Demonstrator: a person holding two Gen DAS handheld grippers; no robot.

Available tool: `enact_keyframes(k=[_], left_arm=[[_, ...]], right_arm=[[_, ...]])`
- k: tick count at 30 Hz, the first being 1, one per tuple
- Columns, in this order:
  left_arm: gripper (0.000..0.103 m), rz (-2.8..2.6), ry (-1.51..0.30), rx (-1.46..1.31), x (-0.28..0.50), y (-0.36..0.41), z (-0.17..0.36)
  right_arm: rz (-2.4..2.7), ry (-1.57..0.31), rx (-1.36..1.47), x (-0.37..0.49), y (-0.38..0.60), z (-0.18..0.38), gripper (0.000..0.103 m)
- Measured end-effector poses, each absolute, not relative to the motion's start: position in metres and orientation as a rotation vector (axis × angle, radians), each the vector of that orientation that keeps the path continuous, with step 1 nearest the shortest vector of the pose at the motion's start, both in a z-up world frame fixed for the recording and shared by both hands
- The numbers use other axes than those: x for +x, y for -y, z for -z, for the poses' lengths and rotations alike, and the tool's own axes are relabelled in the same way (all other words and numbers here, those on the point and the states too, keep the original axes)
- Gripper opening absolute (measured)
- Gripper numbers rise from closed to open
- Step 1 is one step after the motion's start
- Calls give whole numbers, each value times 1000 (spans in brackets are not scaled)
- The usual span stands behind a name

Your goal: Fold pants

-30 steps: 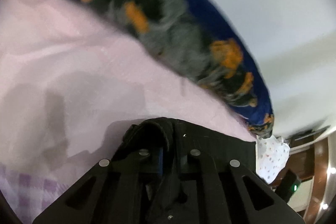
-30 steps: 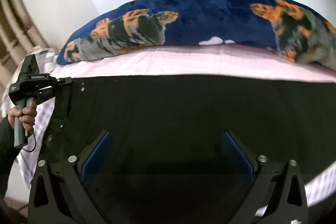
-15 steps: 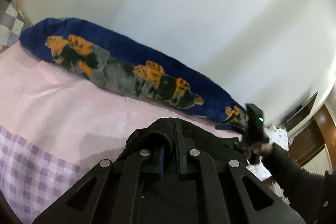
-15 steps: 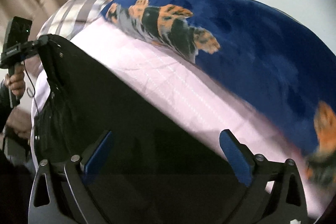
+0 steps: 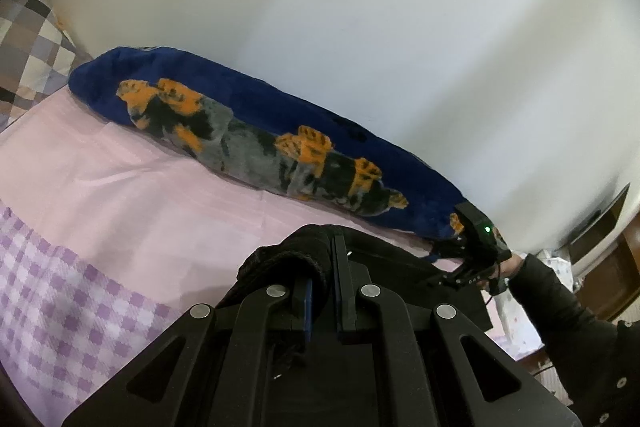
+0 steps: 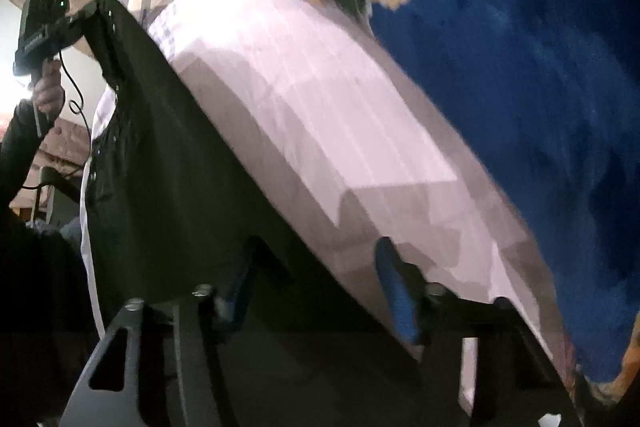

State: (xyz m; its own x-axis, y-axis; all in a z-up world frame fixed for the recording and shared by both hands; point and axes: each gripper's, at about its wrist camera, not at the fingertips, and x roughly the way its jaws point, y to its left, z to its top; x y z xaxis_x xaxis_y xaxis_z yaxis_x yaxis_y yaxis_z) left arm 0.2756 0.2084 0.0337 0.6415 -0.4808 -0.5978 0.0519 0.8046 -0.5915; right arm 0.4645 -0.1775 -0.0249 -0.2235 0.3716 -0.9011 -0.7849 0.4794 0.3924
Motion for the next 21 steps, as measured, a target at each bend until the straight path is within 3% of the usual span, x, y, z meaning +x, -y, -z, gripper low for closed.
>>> enact_keyframes(k=[4, 7, 14, 21], left_arm=[[8, 310, -830, -568, 275, -210, -32], [8, 294, -834, -547, 278, -208, -27], [8, 269, -809, -479, 278, -205, -28], [8, 350, -753, -483, 232, -210, -47]], right_arm=[[-1074, -1435, -437, 458, 185, 26, 41], [-995, -1382, -491, 442, 184, 16, 12], [-715, -1180, -598, 380, 182, -26, 8], [-515, -1068, -534, 307, 197, -73, 8]])
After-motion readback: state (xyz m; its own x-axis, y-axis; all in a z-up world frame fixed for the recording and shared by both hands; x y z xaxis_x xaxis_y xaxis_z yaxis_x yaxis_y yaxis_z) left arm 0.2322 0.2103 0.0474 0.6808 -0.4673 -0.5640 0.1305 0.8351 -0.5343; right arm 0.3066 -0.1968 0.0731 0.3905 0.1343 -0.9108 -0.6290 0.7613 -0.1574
